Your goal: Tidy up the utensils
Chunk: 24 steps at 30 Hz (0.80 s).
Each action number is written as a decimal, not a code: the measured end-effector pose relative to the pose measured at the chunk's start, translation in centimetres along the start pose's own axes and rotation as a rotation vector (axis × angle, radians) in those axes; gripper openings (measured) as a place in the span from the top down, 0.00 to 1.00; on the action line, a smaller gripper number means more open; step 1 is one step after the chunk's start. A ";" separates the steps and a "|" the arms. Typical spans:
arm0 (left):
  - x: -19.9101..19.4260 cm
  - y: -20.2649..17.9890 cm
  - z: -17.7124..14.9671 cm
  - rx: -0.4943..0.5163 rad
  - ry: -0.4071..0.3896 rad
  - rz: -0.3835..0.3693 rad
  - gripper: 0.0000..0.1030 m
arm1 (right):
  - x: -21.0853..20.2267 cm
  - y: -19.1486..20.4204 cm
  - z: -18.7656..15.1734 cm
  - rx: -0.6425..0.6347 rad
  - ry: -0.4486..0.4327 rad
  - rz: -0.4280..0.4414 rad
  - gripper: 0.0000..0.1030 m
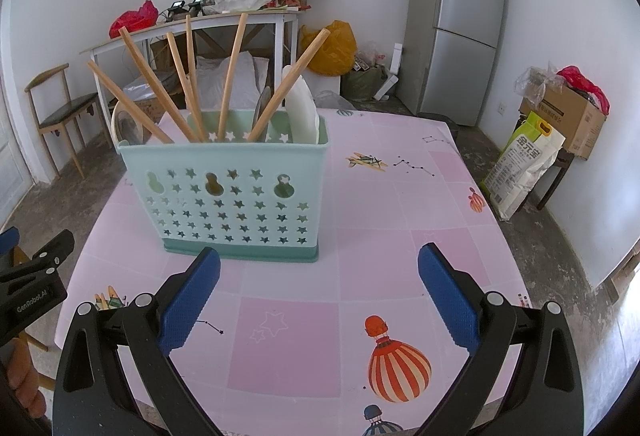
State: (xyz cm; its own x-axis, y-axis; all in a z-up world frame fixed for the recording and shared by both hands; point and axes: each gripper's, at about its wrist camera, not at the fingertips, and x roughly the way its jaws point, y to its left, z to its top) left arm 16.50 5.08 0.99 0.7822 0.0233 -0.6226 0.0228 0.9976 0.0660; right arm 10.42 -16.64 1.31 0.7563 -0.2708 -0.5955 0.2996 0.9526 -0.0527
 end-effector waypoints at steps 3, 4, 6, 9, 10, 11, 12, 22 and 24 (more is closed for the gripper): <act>0.0 0.1 0.1 -0.001 0.003 0.000 0.08 | 0.0 -0.1 0.0 0.001 0.000 0.000 0.06; 0.0 0.1 0.1 -0.001 0.003 0.000 0.08 | 0.0 0.1 0.0 0.000 0.000 0.000 0.06; 0.0 -0.2 -0.1 -0.001 0.005 0.001 0.08 | 0.0 0.0 0.0 0.001 0.001 0.001 0.06; 0.1 -0.5 -0.2 -0.001 0.005 0.001 0.08 | 0.0 0.0 0.0 0.001 0.001 0.000 0.06; 0.1 -0.7 -0.2 -0.002 0.005 0.001 0.08 | 0.0 0.0 0.0 0.001 0.000 0.000 0.06; 0.2 -0.6 -0.2 -0.002 0.006 0.001 0.08 | 0.0 -0.1 0.0 0.001 0.000 0.000 0.06; 0.2 -0.7 -0.2 -0.003 0.006 0.001 0.08 | 0.0 -0.1 0.0 0.001 0.001 0.000 0.06; 0.2 -0.4 -0.1 -0.003 0.006 -0.001 0.08 | 0.0 -0.1 0.0 0.001 0.001 0.001 0.06; 0.2 -0.4 -0.1 -0.002 0.006 -0.001 0.08 | 0.0 0.1 0.1 0.000 0.001 0.001 0.06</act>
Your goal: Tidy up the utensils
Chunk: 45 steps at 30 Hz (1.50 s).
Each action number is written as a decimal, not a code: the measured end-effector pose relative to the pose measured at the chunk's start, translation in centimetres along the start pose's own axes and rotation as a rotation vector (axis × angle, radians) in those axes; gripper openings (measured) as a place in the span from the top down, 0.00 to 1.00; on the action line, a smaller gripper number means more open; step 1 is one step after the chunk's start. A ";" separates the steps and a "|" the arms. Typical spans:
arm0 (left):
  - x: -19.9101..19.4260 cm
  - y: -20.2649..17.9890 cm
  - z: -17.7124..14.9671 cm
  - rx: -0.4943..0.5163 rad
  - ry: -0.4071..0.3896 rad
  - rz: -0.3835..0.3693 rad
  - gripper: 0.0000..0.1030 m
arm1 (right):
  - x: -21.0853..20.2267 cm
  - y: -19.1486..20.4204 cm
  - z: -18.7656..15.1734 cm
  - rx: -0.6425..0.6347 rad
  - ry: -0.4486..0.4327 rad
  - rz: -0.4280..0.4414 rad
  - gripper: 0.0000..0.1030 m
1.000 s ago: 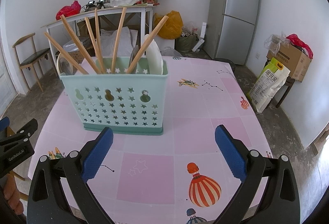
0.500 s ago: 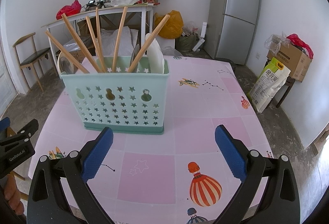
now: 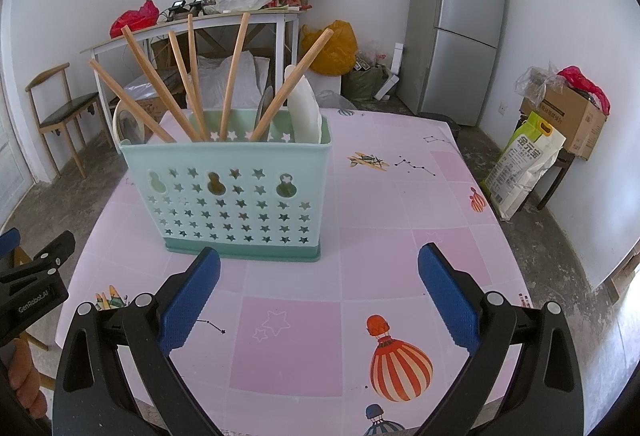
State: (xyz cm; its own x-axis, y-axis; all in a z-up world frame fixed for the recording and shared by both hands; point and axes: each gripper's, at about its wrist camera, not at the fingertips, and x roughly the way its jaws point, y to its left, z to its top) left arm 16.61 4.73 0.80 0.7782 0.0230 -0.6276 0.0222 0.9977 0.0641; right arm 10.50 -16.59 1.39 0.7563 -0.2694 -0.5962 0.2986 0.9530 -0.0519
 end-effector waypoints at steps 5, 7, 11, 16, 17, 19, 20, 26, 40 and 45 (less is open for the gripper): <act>0.0 0.0 0.0 0.000 0.000 0.000 0.08 | 0.0 -0.1 0.0 0.000 0.000 0.001 0.06; 0.0 0.1 0.0 -0.001 0.000 -0.001 0.08 | 0.0 0.0 0.0 0.000 0.001 0.001 0.06; 0.0 0.0 0.0 0.000 0.000 -0.001 0.08 | 0.0 0.0 0.0 0.000 0.000 0.001 0.06; 0.1 0.1 0.1 -0.001 0.000 -0.001 0.08 | 0.0 0.1 0.0 0.001 0.000 0.001 0.06; 0.1 0.1 0.1 -0.001 0.000 -0.001 0.08 | 0.0 -0.1 0.0 0.001 0.000 0.000 0.06; 0.1 0.2 0.1 -0.001 0.001 -0.001 0.08 | 0.0 -0.1 0.0 0.001 0.001 0.001 0.06; 0.1 0.1 0.0 -0.001 0.001 -0.001 0.08 | 0.0 0.0 0.0 0.001 0.000 0.001 0.06; 0.0 0.2 0.1 -0.001 0.001 -0.002 0.08 | 0.0 0.0 0.0 0.002 0.001 0.002 0.06; 0.0 0.1 0.1 -0.001 0.001 -0.003 0.08 | -0.1 0.3 0.1 0.001 0.001 0.004 0.06; 0.0 0.2 0.1 -0.001 0.001 -0.003 0.08 | 0.0 0.1 0.0 0.002 0.001 0.004 0.06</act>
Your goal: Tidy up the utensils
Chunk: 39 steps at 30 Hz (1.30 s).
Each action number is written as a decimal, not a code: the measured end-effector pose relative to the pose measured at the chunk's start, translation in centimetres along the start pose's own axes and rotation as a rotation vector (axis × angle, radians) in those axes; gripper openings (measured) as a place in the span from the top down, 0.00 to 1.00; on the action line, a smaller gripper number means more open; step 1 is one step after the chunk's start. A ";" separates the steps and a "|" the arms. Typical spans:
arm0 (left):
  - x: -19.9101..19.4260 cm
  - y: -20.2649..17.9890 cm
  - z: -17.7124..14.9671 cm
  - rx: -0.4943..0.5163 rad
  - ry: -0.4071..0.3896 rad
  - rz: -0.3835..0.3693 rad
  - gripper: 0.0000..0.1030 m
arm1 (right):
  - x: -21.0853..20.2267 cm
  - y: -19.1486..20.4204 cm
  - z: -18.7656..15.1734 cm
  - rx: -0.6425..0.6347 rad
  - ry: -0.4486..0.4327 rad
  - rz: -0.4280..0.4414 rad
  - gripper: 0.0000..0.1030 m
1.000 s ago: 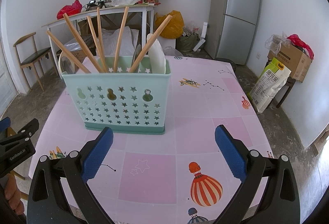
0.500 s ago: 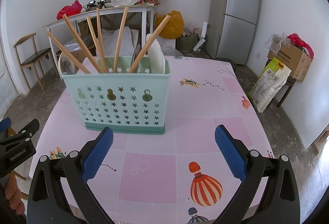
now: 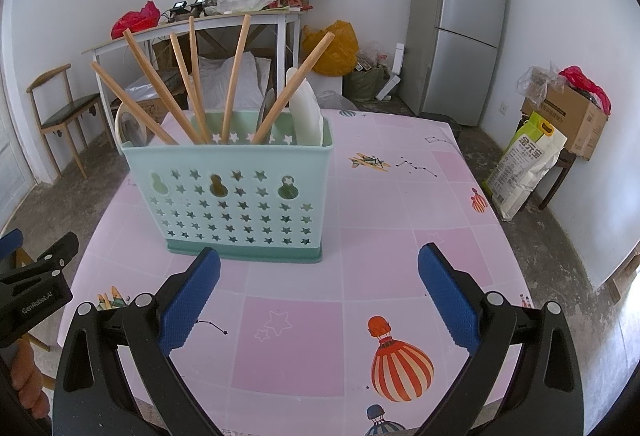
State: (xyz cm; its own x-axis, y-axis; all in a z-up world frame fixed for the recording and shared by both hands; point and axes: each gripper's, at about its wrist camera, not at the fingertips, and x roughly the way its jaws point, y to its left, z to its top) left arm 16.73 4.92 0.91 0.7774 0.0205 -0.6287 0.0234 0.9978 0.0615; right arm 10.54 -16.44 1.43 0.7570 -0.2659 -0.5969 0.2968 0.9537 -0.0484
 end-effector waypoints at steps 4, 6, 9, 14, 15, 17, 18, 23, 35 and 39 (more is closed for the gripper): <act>0.0 -0.1 0.0 0.000 0.001 0.001 0.08 | -0.1 0.3 0.1 -0.002 -0.001 0.002 0.06; 0.0 0.1 0.1 -0.001 0.000 -0.001 0.08 | -0.1 0.4 0.2 -0.003 -0.002 0.003 0.06; 0.0 0.0 0.0 0.000 0.001 0.000 0.08 | -0.1 0.4 0.2 -0.003 -0.001 0.003 0.06; 0.0 0.0 0.1 -0.002 0.001 0.000 0.08 | -0.1 0.5 0.2 -0.003 -0.002 0.003 0.06; 0.0 0.0 0.1 -0.002 0.001 -0.001 0.08 | -0.1 0.5 0.2 -0.003 -0.002 0.003 0.06; 0.0 0.0 0.1 -0.002 0.000 0.000 0.08 | -0.2 0.6 0.2 -0.002 -0.003 0.003 0.06; 0.0 0.1 0.1 -0.002 0.000 0.000 0.08 | -0.1 0.4 0.2 -0.003 -0.002 0.003 0.06; 0.0 0.1 0.1 -0.002 0.001 -0.001 0.08 | -0.1 0.5 0.3 -0.003 0.000 0.004 0.06; 0.5 -0.1 -0.2 -0.013 0.010 -0.002 0.08 | -0.2 0.8 0.4 -0.003 0.000 0.006 0.06; 0.6 0.0 -0.2 -0.012 0.009 0.000 0.08 | -0.2 0.8 0.4 -0.002 -0.001 0.005 0.06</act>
